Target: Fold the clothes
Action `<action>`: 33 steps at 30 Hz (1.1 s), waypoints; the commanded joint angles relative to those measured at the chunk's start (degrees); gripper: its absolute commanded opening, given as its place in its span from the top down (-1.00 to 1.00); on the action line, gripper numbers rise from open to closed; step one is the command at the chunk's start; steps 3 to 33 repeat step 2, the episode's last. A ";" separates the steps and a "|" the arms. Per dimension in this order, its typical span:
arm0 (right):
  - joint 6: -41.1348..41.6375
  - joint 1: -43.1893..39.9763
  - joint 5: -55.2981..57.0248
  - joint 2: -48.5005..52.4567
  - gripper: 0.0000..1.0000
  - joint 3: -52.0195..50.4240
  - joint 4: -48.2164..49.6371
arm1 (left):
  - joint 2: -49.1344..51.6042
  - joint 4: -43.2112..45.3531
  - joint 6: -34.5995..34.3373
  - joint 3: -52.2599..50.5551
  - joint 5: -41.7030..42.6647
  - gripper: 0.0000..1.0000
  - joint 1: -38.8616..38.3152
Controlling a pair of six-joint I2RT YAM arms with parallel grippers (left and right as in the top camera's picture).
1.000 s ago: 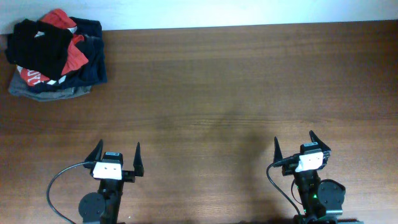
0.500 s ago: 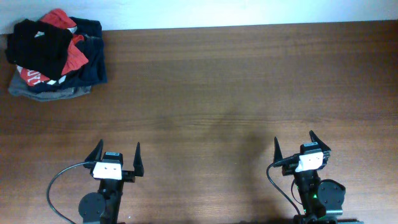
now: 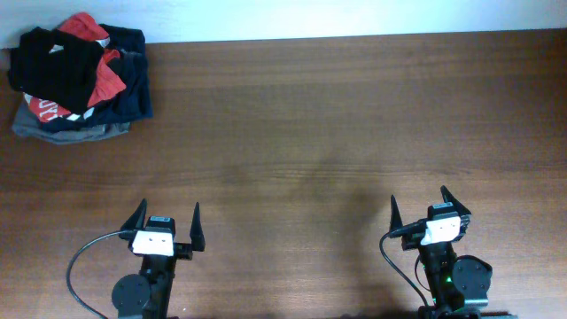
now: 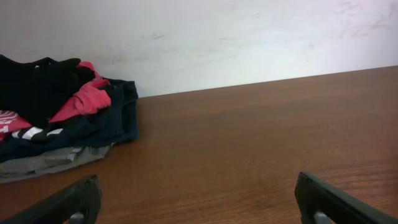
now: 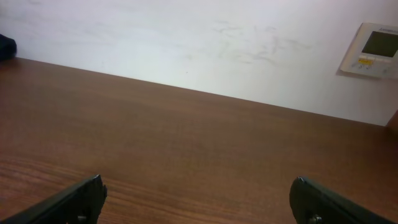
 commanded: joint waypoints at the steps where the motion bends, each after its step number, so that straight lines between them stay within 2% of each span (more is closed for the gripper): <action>1: 0.22 0.20 0.50 -0.44 -0.97 -0.26 -0.37 | -0.48 -0.46 0.94 -0.13 -0.39 -0.98 -0.02; 33: 0.22 0.20 0.50 -0.44 -0.97 -0.26 -0.37 | -0.48 -0.48 0.94 -0.13 -0.39 -0.98 -0.02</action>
